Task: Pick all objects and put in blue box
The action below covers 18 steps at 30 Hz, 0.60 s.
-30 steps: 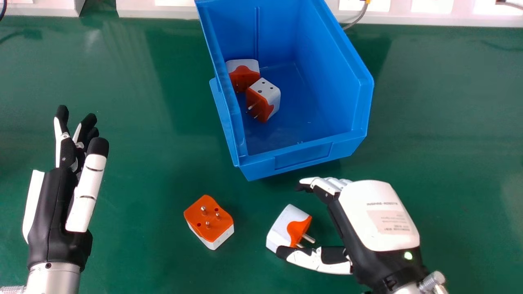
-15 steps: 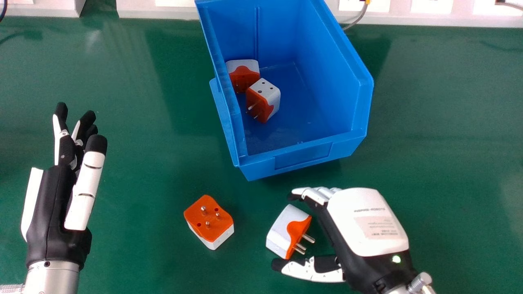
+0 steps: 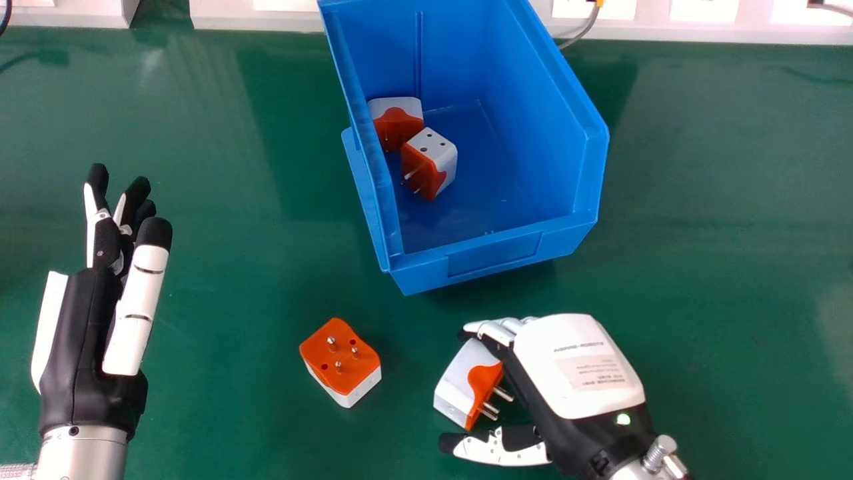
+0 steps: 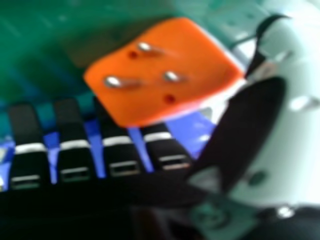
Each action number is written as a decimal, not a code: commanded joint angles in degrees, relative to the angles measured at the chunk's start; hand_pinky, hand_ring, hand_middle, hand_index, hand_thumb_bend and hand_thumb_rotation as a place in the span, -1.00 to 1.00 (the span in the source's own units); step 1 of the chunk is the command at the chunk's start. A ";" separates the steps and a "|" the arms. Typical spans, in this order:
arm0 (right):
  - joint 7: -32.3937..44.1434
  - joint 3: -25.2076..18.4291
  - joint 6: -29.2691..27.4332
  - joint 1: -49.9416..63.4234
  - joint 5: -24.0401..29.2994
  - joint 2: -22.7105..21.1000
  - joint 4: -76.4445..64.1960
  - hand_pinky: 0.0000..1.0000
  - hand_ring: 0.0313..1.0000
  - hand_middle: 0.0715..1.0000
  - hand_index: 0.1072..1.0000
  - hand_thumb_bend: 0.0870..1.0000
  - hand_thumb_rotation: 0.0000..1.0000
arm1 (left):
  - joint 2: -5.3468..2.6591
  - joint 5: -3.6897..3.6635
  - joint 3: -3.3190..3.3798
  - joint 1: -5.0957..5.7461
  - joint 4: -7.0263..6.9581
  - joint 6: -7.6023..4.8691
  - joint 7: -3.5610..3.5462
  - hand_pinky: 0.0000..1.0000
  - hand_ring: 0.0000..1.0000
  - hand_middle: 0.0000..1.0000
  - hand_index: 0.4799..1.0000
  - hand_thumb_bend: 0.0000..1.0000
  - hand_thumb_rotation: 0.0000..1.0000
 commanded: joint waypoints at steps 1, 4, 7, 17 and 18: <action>0.17 0.31 0.73 -1.72 -0.31 0.55 1.49 0.32 0.46 0.52 0.49 -0.14 0.17 | 0.66 -0.66 0.51 -0.20 -0.93 -0.39 -0.25 0.94 0.96 0.96 0.87 0.11 0.72; -0.82 0.57 0.86 -3.08 -0.19 0.84 3.57 0.30 0.43 0.49 0.45 -0.11 0.09 | 0.70 -0.64 0.59 -0.11 -1.12 -0.32 -0.33 0.95 0.96 0.95 0.85 0.11 0.71; -1.79 0.88 0.93 -4.20 -0.24 0.78 5.40 0.28 0.41 0.48 0.44 -0.10 0.07 | 0.77 -0.93 0.68 -0.07 -1.17 -0.19 -0.59 0.97 0.96 0.96 0.87 0.11 0.71; -3.04 1.88 1.36 -6.76 0.18 0.61 9.42 0.24 0.39 0.45 0.40 -0.13 0.00 | 0.90 -0.51 0.94 0.24 -2.04 0.57 -0.34 0.96 0.96 0.97 0.92 0.12 0.74; -3.12 2.11 1.44 -7.11 -0.04 0.50 9.95 0.23 0.38 0.43 0.39 -0.12 -0.07 | 0.98 -0.55 0.94 0.23 -1.99 0.50 -0.47 0.96 0.96 0.97 0.91 0.13 0.74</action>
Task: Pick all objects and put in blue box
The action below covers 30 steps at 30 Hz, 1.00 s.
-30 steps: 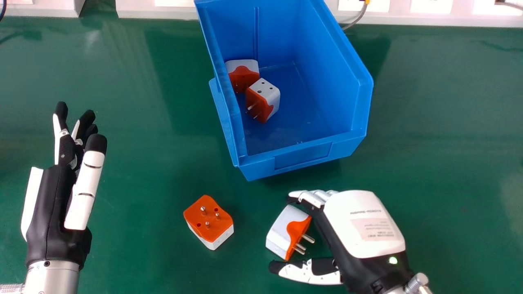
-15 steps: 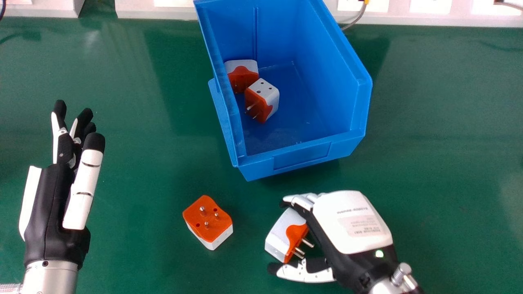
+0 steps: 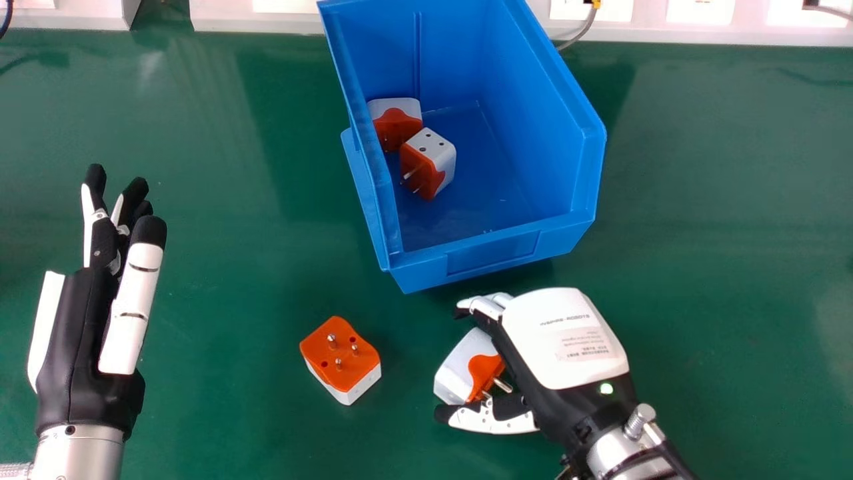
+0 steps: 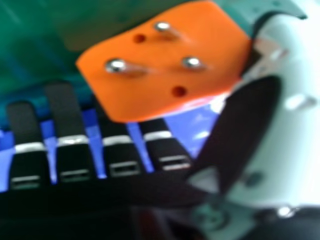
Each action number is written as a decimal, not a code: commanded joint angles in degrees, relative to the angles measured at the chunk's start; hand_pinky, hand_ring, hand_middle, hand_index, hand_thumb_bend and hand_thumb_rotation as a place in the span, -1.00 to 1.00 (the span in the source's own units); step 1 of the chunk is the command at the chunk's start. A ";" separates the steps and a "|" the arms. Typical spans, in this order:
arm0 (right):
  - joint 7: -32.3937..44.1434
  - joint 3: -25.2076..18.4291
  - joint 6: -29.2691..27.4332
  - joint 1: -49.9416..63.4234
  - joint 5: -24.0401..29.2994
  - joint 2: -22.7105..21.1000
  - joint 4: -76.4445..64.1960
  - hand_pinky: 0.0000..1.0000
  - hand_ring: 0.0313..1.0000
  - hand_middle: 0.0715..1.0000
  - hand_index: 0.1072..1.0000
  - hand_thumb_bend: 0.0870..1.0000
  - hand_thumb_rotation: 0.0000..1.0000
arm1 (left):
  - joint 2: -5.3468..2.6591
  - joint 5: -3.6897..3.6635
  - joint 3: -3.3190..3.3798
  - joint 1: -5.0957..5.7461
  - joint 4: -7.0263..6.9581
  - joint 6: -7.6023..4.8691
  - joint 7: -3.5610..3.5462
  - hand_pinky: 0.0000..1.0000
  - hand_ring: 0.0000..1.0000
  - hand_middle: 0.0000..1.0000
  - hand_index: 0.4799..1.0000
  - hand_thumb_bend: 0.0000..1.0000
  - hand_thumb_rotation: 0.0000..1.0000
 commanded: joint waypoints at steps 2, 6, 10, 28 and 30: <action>0.81 0.67 0.90 -0.10 -0.08 -0.45 2.69 0.21 0.35 0.41 0.36 -0.11 -0.20 | 0.84 -0.23 0.45 0.23 -1.58 -0.37 -0.20 0.96 0.96 0.97 0.91 0.13 0.73; -2.84 1.36 -0.93 -1.46 0.16 -0.90 6.10 0.09 0.22 0.28 0.24 -0.02 -0.52 | 0.90 -0.52 0.45 0.29 -1.92 -0.07 -0.33 0.96 0.96 0.97 0.91 0.10 0.74; -3.43 1.54 -2.60 -3.23 1.90 -0.98 9.81 -0.28 -0.21 -0.12 -0.05 -0.05 -0.92 | 0.90 -0.38 0.40 0.19 -2.18 0.11 -0.07 0.94 0.95 0.95 0.88 0.10 0.72; 3.83 -0.48 -3.61 -2.68 12.27 -1.83 4.62 -0.63 -0.52 -0.19 -0.11 -0.08 -0.99 | 0.86 -0.56 0.32 -0.67 -2.05 0.79 -0.10 0.96 0.96 0.96 0.87 0.09 0.69; 4.91 -1.41 -3.67 -0.88 12.89 -2.46 0.34 -0.63 -0.53 -0.20 -0.10 -0.07 -1.00 | 0.77 -0.55 0.34 -0.86 -1.85 0.72 -0.05 0.96 0.96 0.96 0.86 0.10 0.67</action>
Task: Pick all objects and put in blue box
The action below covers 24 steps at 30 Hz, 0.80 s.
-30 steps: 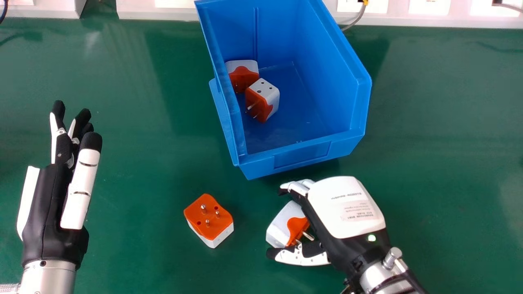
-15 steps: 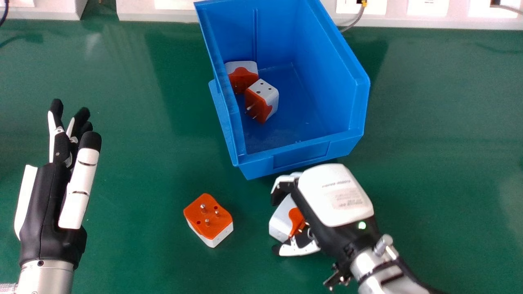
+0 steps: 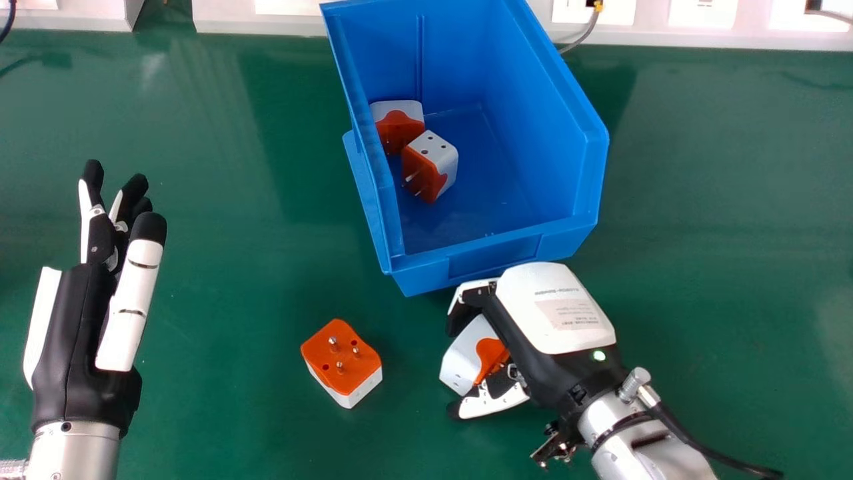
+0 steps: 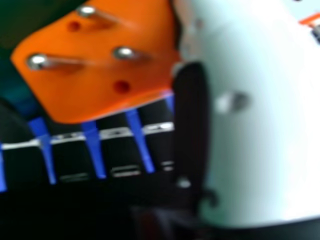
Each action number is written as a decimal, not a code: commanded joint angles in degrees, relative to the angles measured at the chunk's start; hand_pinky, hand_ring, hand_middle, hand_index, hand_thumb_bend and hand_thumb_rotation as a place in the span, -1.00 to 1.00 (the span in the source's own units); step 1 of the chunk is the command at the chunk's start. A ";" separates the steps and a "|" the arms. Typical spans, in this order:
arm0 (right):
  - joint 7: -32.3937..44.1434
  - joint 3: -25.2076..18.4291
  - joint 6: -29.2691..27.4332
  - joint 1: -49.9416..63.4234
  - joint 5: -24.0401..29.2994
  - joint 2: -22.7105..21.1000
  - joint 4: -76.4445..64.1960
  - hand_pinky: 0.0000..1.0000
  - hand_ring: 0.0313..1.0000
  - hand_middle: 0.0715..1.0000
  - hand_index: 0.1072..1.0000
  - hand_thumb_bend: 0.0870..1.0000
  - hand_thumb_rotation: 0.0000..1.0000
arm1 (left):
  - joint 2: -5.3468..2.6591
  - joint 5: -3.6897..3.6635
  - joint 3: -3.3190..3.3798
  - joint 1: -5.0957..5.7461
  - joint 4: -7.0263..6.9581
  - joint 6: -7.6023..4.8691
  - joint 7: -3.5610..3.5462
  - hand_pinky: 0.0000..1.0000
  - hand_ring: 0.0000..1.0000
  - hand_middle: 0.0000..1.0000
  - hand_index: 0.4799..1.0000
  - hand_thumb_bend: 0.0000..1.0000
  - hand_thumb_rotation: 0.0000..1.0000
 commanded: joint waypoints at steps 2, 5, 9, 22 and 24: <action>3.68 -1.38 1.30 5.45 1.13 -1.90 -6.39 -0.62 -0.52 -0.21 -0.10 -0.08 -1.00 | 0.27 -0.24 0.22 -0.31 -0.78 -0.24 0.15 0.94 0.95 0.95 0.85 0.10 0.66; 5.03 -3.45 1.48 8.83 1.37 -2.87 -14.36 -0.70 -0.64 -0.25 -0.11 -0.08 -1.00 | 0.36 0.01 0.16 -0.51 -0.43 -0.55 0.11 0.93 0.95 0.95 0.85 0.09 0.67; 7.61 -7.32 1.04 12.37 2.50 -4.53 -25.43 -0.80 -0.76 -0.27 -0.13 -0.08 -1.00 | 0.34 0.08 0.08 -0.85 0.11 -0.86 0.05 0.92 0.94 0.94 0.85 0.11 0.67; 10.40 -19.57 -5.20 2.66 8.52 -4.82 -36.02 -0.87 -0.87 -0.25 -0.15 -0.07 -1.00 | 0.16 0.61 -0.38 -1.74 0.47 -0.40 0.72 0.94 0.94 0.94 0.86 0.13 0.66; 10.93 -19.75 -5.77 -0.90 8.46 -4.63 -33.86 -0.86 -0.86 -0.25 -0.15 -0.07 -1.00 | 0.21 0.38 -0.40 -2.07 0.86 -0.45 0.55 0.95 0.94 0.95 0.86 0.13 0.65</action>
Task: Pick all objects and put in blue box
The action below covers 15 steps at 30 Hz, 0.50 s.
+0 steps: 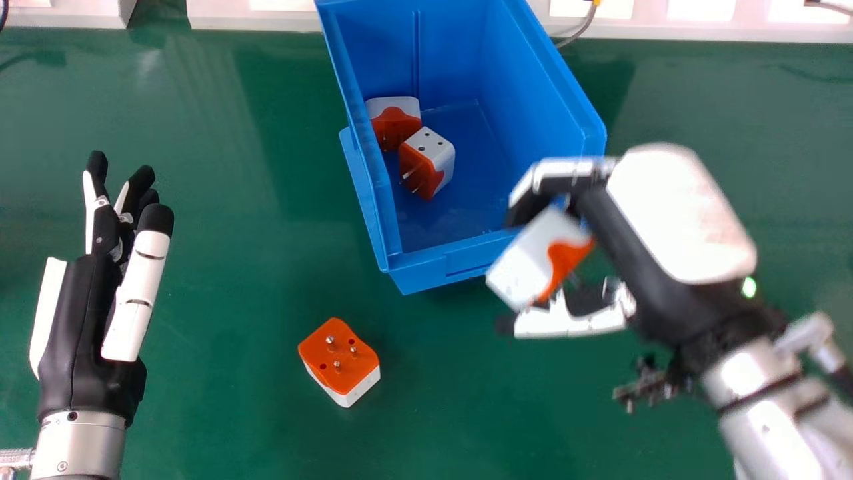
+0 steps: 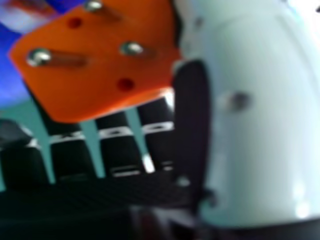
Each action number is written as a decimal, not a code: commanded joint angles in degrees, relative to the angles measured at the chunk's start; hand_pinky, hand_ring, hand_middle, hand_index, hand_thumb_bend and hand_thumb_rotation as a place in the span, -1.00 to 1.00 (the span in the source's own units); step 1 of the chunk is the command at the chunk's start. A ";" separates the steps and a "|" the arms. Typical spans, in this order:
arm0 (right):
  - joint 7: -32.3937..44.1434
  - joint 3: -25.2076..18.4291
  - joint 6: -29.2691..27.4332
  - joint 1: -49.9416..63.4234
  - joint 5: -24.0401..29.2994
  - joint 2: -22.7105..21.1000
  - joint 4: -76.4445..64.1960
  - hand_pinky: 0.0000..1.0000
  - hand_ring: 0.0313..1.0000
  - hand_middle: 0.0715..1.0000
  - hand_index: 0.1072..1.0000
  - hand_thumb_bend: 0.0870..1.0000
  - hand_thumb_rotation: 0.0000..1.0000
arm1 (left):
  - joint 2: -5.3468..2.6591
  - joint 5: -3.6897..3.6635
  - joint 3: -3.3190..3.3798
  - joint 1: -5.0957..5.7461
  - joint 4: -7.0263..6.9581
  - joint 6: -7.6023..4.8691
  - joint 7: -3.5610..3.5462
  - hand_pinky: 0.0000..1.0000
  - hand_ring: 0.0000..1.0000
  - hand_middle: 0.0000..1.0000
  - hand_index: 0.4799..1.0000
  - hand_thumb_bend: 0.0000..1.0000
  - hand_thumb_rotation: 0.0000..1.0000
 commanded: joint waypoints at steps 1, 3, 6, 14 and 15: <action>-0.39 -0.72 -0.92 -4.68 0.04 0.49 1.53 -0.85 -0.84 -0.25 -0.14 -0.07 -1.00 | 0.24 -0.33 0.22 -0.73 0.16 -0.65 0.01 0.95 0.95 0.95 0.87 0.14 0.66; 0.02 -0.07 -0.02 -8.89 -1.29 1.25 4.25 -0.83 -0.82 -0.26 -0.14 -0.07 -1.00 | 0.26 -0.46 0.27 -0.94 0.60 -0.86 -0.11 0.95 0.95 0.94 0.86 0.14 0.66; 0.84 1.12 2.14 -14.70 -3.02 2.87 8.68 -0.81 -0.79 -0.25 -0.15 -0.08 -1.00 | 0.29 -0.33 0.26 -0.95 0.51 -0.89 -0.07 0.95 0.95 0.94 0.86 0.11 0.67; -8.53 6.52 2.13 -35.30 -8.53 7.24 37.82 -0.75 -0.68 -0.27 -0.10 -0.09 -1.00 | 0.51 -0.57 0.46 -0.80 0.65 -0.77 -0.48 0.94 0.94 0.94 0.86 0.13 0.66; -9.99 7.35 2.18 -37.90 -9.33 7.73 41.68 -0.75 -0.67 -0.25 -0.11 -0.08 -1.00 | 0.50 -0.47 0.47 -0.63 0.41 -0.60 -0.39 0.95 0.95 0.94 0.87 0.10 0.66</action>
